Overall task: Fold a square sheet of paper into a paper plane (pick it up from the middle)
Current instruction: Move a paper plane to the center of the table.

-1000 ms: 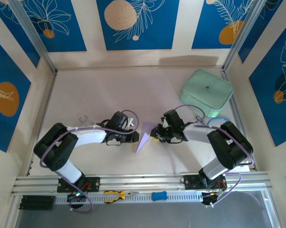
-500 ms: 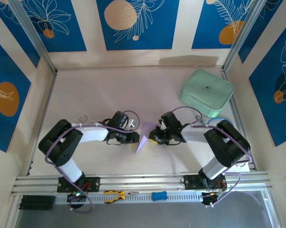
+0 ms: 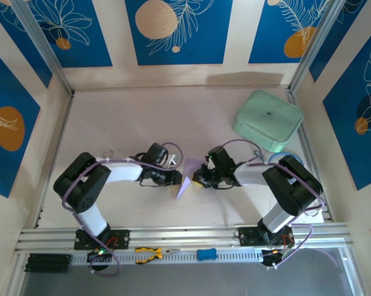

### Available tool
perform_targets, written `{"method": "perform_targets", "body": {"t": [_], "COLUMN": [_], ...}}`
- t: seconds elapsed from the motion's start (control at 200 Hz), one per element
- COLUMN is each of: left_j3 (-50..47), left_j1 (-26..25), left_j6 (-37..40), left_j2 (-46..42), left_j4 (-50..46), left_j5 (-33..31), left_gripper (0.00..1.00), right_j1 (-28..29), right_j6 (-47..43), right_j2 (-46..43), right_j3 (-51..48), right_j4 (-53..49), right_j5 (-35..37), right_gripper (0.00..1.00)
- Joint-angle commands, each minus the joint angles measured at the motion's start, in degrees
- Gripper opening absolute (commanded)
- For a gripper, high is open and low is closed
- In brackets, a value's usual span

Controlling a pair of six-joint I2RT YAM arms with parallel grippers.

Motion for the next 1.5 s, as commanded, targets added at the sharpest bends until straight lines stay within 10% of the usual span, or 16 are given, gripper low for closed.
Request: {"method": "perform_targets", "body": {"t": [0.0, 0.575, 1.085, 1.495], "left_j3": [3.4, 3.3, 8.4, 8.9], "left_j1": [-1.9, -2.6, -4.9, -6.4], "left_j6": [0.7, -2.2, 4.4, 5.2], "left_j2": [2.2, 1.5, -5.8, -4.8], "left_j4": [-2.8, 2.4, -20.1, -20.0], "left_j5": [0.4, 3.8, -23.3, -21.7], "left_gripper": [0.24, 0.09, 0.04, 0.04], "right_j1": [1.0, -0.1, -1.2, 1.3], "right_j6": [0.6, 1.6, 1.4, 3.8], "right_j2": [1.6, 1.2, -11.3, -3.0], "right_j3": [-0.7, -3.4, -4.3, 3.8], "right_j4": [0.9, 5.0, -1.8, 4.6], "right_j5": [-1.5, -2.9, 0.1, -2.7], "right_gripper": [0.16, 0.17, 0.36, 0.48]}}
